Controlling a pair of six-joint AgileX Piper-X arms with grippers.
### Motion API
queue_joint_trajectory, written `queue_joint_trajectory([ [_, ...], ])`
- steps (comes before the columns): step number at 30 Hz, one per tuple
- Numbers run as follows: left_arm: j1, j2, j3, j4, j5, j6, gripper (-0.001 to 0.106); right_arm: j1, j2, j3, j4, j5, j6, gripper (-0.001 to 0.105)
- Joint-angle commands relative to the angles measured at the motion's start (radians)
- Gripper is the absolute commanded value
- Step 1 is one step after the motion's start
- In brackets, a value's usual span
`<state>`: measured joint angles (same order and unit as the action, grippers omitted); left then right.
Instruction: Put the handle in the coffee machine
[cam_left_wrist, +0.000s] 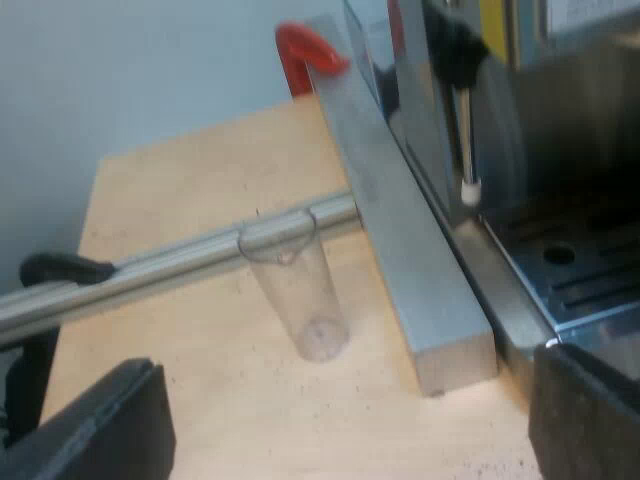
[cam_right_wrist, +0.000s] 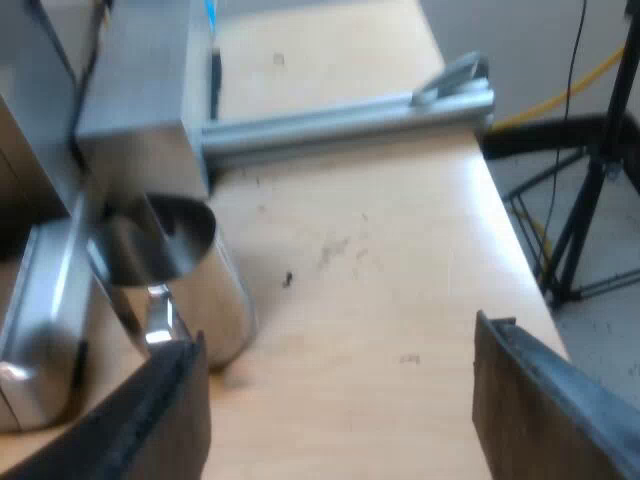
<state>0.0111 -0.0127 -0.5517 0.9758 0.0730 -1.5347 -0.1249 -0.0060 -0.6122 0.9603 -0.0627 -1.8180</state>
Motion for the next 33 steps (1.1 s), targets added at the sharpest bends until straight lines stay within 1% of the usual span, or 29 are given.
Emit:
queue_joint_trajectory([
  [1, 0.001, -0.139, 0.014, -0.008, -0.010, -0.025, 0.074, 0.000, -0.042, 0.040, -0.006, -0.008, -0.010, 0.059],
  [2, 0.001, -0.139, 0.017, -0.008, -0.010, -0.027, 0.074, 0.000, -0.042, 0.053, -0.006, -0.008, -0.010, 0.059],
  [6, 0.001, -0.137, 0.038, 0.004, -0.010, -0.077, 0.074, 0.000, -0.042, 0.102, -0.006, -0.008, -0.010, 0.059],
  [9, 0.001, -0.137, 0.045, 0.028, -0.010, -0.091, 0.074, 0.000, -0.042, 0.126, -0.008, -0.008, -0.010, 0.059],
  [24, 0.001, -0.137, 0.045, 0.025, -0.010, -0.086, 0.074, 0.000, -0.042, 0.130, -0.018, -0.001, -0.010, 0.059],
  [27, -0.027, -0.137, 0.045, 0.018, -0.010, -0.056, 0.074, 0.000, -0.042, 0.130, -0.018, -0.001, -0.010, 0.059],
  [33, -0.069, -0.137, 0.045, 0.021, -0.010, -0.053, 0.074, 0.000, -0.042, 0.130, -0.018, -0.001, -0.010, 0.059],
])
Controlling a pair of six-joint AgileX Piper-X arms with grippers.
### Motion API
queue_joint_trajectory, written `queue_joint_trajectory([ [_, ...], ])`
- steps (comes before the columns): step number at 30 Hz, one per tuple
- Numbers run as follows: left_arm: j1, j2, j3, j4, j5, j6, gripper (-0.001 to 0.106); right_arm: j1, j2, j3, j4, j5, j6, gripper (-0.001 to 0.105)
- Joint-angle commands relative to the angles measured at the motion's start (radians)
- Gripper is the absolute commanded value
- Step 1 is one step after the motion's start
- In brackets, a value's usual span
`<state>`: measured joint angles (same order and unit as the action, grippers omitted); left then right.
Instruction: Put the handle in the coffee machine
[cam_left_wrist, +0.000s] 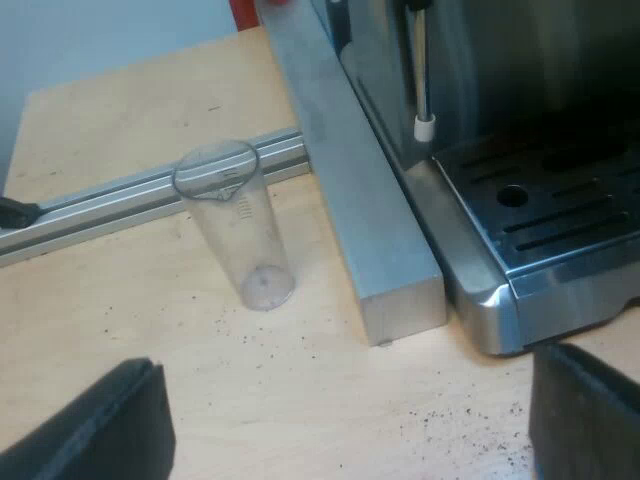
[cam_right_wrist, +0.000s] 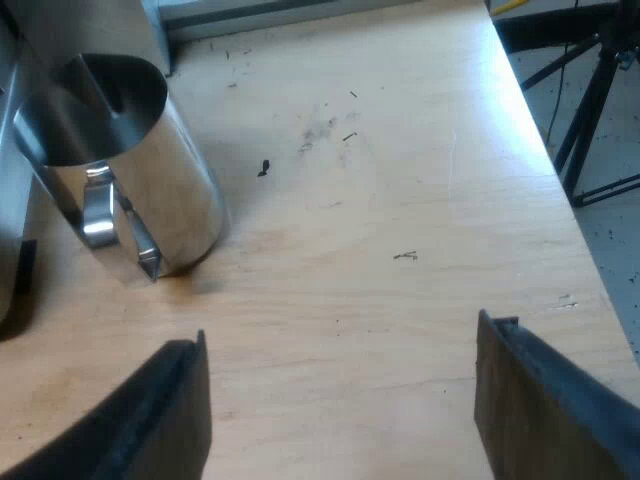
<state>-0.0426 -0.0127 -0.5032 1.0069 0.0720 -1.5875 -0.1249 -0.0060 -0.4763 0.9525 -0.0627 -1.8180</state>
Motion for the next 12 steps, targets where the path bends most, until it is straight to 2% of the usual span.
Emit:
queue_joint_trajectory([
  [1, -0.028, -0.137, -0.003, -0.010, -0.009, 0.000, 0.074, 0.000, -0.042, -0.006, -0.010, -0.001, -0.010, 0.059],
  [12, -0.039, -0.139, -0.001, -0.010, -0.009, 0.000, 0.074, 0.000, -0.042, -0.006, -0.010, -0.001, -0.010, 0.059],
])
